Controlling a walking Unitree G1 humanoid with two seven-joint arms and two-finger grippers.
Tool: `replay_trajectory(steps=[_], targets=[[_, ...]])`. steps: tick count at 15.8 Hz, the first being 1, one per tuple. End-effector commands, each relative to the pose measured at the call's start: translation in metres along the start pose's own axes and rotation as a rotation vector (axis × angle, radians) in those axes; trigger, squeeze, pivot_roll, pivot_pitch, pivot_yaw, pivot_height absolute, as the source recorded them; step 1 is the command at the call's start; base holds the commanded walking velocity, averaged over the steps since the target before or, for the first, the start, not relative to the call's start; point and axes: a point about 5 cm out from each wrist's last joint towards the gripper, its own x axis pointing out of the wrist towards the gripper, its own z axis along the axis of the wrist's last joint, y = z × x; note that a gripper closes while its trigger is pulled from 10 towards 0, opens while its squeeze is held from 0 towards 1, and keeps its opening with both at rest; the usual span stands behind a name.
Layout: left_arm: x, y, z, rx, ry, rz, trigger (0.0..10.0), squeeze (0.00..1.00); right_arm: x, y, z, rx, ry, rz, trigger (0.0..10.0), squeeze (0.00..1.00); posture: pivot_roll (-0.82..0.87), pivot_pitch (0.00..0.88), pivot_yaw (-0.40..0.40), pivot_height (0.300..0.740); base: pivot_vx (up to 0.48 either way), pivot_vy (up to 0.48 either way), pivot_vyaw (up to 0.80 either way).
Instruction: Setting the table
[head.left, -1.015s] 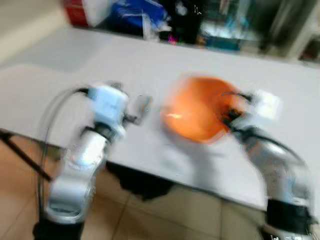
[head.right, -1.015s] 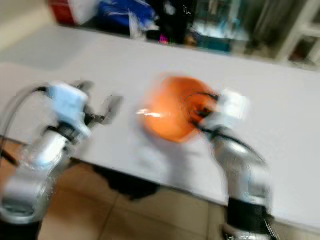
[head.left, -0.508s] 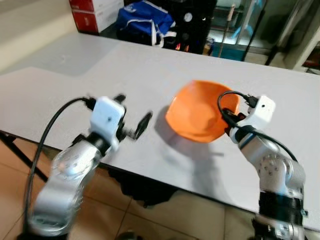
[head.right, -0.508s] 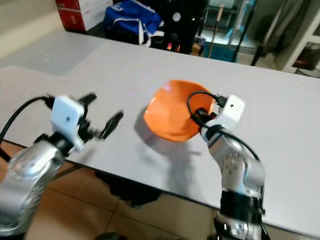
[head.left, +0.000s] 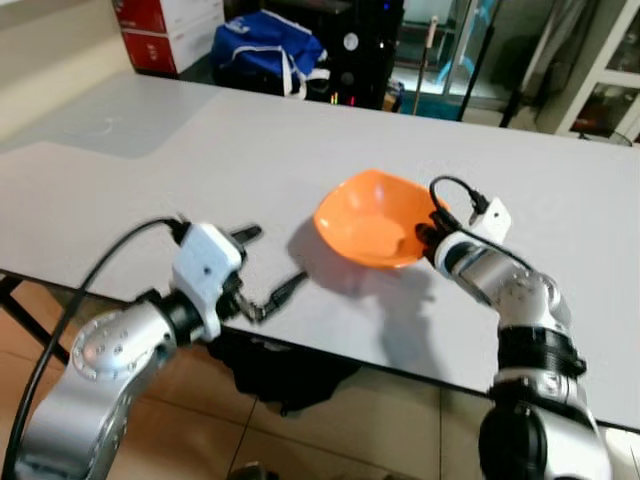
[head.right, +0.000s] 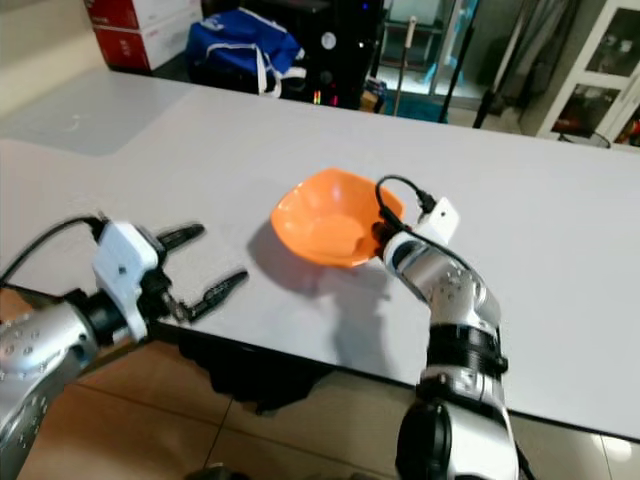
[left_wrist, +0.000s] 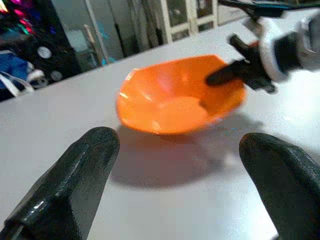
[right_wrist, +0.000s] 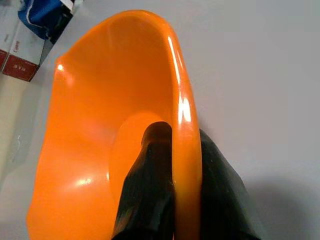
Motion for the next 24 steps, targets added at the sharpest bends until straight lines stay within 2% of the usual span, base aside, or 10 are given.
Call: replay_trajectory(steps=[1,4,6,12,14,15,16,17,21,24], targets=[[0.000,-0.003,0.003,0.014,0.004,-0.026,10.0,0.00,0.004,0.013,0.009,-0.003,-0.030,0.046,10.0,0.00,0.05,0.018,-0.034,0.740,0.000,0.000,0.00],[-0.001,-0.003,0.003,0.007,0.005,-0.030,10.0,0.00,0.012,0.019,0.007,0.031,0.006,0.062,10.0,0.00,0.06,0.013,-0.034,0.740,0.000,0.000,0.00],[-0.001,-0.004,0.004,0.007,0.006,-0.035,10.0,0.00,0.020,0.024,0.005,0.017,0.011,0.066,10.0,0.00,0.06,0.010,-0.030,0.740,0.000,0.000,0.00],[-0.001,0.000,0.002,0.022,0.031,-0.003,10.0,0.00,0.029,0.019,0.012,-0.028,-0.083,-0.029,10.0,0.00,0.08,0.009,-0.038,0.740,0.000,0.000,0.00],[-0.003,0.001,0.000,0.020,0.039,0.003,10.0,0.00,0.029,0.018,0.018,0.008,-0.106,-0.031,10.0,0.00,0.08,0.010,-0.037,0.740,0.000,0.000,0.00],[-0.002,0.001,0.000,0.019,0.038,0.000,10.0,0.00,0.028,0.015,0.022,0.028,-0.116,-0.050,10.0,0.66,0.07,0.009,-0.037,0.740,0.000,0.000,0.00],[-0.002,0.001,0.000,0.019,0.036,-0.001,10.0,0.00,0.027,0.013,0.024,0.045,-0.119,-0.054,10.0,0.93,0.07,0.008,-0.035,0.740,0.000,0.000,0.00],[-0.001,0.001,0.000,0.018,0.035,-0.002,10.0,0.00,0.027,0.011,0.026,0.070,-0.112,-0.052,10.0,1.00,0.07,0.008,-0.033,0.740,0.000,0.000,0.00],[0.000,0.000,0.000,0.018,0.033,-0.006,10.0,0.00,0.026,0.005,0.027,0.091,-0.105,-0.060,10.0,1.00,0.06,0.008,-0.028,0.740,0.000,0.000,0.00],[0.001,0.000,-0.001,0.018,0.033,-0.002,10.0,0.00,0.024,-0.002,0.030,0.039,-0.107,-0.120,10.0,1.00,0.06,0.008,-0.032,0.740,0.000,0.000,0.00]])
